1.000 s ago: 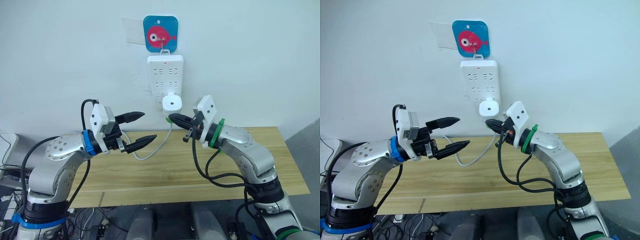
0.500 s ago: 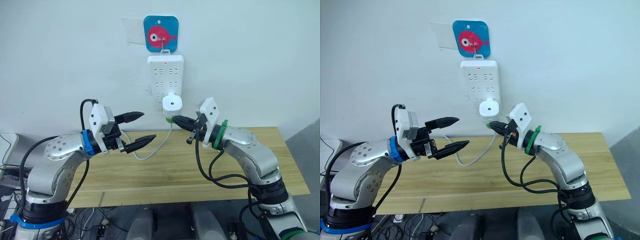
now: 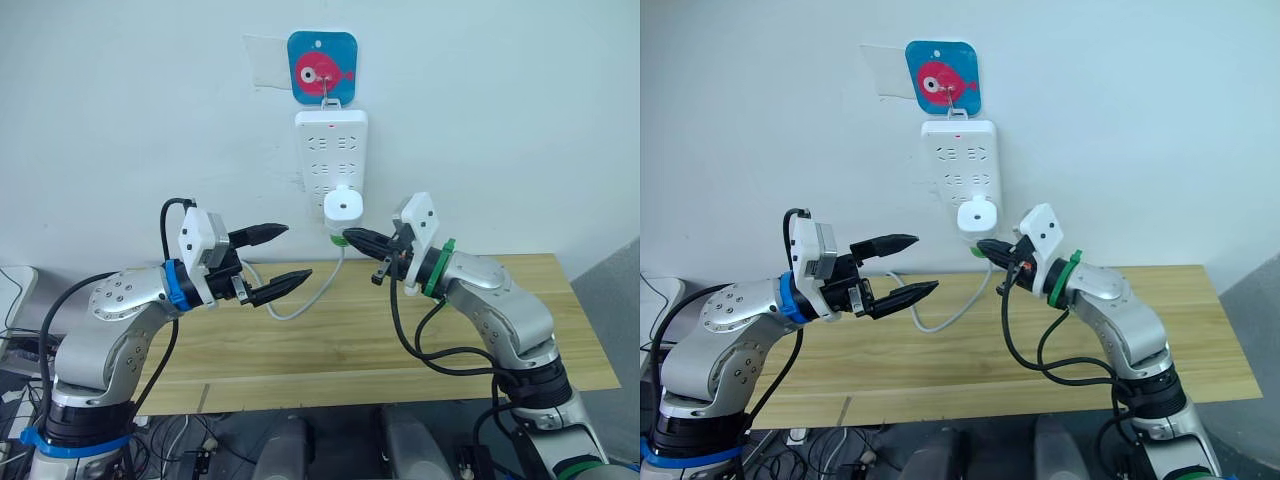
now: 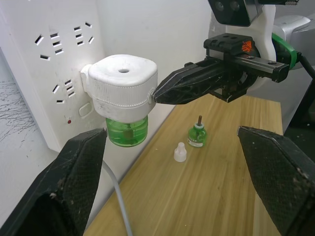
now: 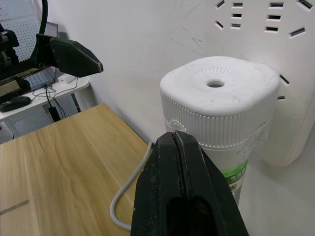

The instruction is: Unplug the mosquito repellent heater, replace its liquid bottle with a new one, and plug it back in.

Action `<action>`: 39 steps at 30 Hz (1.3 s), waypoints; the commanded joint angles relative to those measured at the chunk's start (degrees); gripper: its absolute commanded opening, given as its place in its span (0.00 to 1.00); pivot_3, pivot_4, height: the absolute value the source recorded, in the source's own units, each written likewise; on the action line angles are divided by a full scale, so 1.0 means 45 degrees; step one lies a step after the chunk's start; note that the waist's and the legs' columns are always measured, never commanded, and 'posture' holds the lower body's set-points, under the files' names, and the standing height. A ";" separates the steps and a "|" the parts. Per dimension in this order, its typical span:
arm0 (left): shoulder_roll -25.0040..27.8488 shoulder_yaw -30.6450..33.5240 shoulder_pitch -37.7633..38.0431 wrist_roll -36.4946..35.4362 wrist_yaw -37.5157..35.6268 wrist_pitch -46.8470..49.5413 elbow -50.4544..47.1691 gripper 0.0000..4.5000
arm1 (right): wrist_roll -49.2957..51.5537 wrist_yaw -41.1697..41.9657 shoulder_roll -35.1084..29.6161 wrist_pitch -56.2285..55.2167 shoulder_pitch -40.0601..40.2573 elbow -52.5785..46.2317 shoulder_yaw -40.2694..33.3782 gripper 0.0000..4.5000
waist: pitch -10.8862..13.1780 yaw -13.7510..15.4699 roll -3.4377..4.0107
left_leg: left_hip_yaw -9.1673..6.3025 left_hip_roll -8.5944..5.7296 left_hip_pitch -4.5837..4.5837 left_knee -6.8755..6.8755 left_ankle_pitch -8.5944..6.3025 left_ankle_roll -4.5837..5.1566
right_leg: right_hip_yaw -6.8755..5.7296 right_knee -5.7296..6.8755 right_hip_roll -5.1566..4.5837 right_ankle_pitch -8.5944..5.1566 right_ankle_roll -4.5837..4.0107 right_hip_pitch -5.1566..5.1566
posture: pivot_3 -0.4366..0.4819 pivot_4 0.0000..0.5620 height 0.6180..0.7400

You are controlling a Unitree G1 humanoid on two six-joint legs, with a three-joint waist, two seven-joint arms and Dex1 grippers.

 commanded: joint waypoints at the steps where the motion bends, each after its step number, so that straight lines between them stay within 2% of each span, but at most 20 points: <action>1: 0.0092 0.0159 -0.0146 -0.0144 -0.0018 -0.0208 0.0001 0.99 | -0.0437 -0.0769 0.0137 -0.0468 -0.0224 -0.0212 -0.0458 0.00 | 0.0000 -0.0001 0.0000 | 0.0000 0.0000 0.0000 0.0000 0.0000 0.0000 | 0.0000 0.0001 0.0000 0.0000 0.0000 0.0000 | 0.42 0.33 1.00; 8: 0.0134 0.0146 -0.0253 -0.0110 -0.0065 -0.0262 0.0183 0.99 | -0.0546 -0.1060 0.0219 -0.0348 -0.0051 -0.0433 -0.0458 0.00 | 0.0000 -0.0001 0.0000 | -0.0003 0.0000 0.0005 0.0000 0.0001 -0.0001 | -0.0002 0.0010 0.0000 0.0001 -0.0001 0.0002 | 0.42 0.33 1.00; 12: 0.0236 0.0197 -0.0194 -0.0105 -0.0050 -0.0135 0.0217 0.99 | 0.0362 -0.0072 -0.0241 0.0078 0.0147 -0.0843 -0.0559 0.00 | 0.0000 0.0001 0.0000 | -0.0005 -0.0001 0.0004 0.0000 0.0000 -0.0001 | -0.0003 0.0008 0.0000 0.0001 -0.0001 0.0003 | 0.42 0.33 1.00; 17: 0.0550 0.0486 -0.0011 -0.0231 0.0045 0.0188 0.0360 0.99 | 0.1831 0.1535 -0.1490 0.0764 0.0576 -0.1668 -0.0947 0.00 | 0.0000 0.0008 0.0000 | -0.0006 0.0001 0.0000 -0.0004 -0.0001 0.0001 | -0.0006 -0.0009 0.0000 0.0000 -0.0001 0.0006 | 0.43 0.33 1.00; 21: 0.0905 0.0835 0.0311 -0.0317 0.0162 0.0558 0.0481 1.00 | 0.2947 0.2692 -0.2752 0.1226 0.1059 -0.2006 -0.1726 0.19 | 0.0000 0.0016 0.0000 | -0.0007 0.0009 0.0003 -0.0005 -0.0001 0.0003 | -0.0009 -0.0012 0.0008 -0.0001 -0.0002 0.0013 | 0.44 0.33 1.00; 25: 0.1602 0.1241 0.0822 0.0001 0.0314 0.1008 0.0941 1.00 | 0.3302 0.3883 -0.4344 0.0911 0.1620 -0.1388 -0.2870 0.51 | 0.0000 0.0042 -0.0001 | -0.0009 0.0007 0.0002 -0.0006 -0.0002 0.0005 | -0.0012 -0.0018 0.0010 -0.0002 -0.0001 0.0017 | 0.44 0.32 1.00; 31: 0.2367 0.2178 0.1315 0.0609 0.0194 0.0473 0.2933 1.00 | 0.2331 0.4980 -0.6192 -0.1119 0.1931 0.1748 -0.4705 0.99 | -0.0001 0.0051 -0.0002 | 0.0003 0.0007 0.0011 -0.0006 -0.0003 0.0005 | -0.0012 -0.0027 0.0011 -0.0002 -0.0001 0.0030 | 0.41 0.30 1.00; 39: 0.2837 0.1935 0.0951 0.2091 -0.0260 -0.1439 0.5798 1.00 | 0.1661 0.6274 -0.6820 -0.3448 0.2453 0.5350 -0.5748 0.99 | -0.0003 0.0019 -0.0005 | 0.0025 0.0012 0.0015 -0.0010 -0.0002 0.0004 | -0.0003 -0.0024 0.0009 -0.0001 -0.0002 0.0030 | 0.40 0.28 1.00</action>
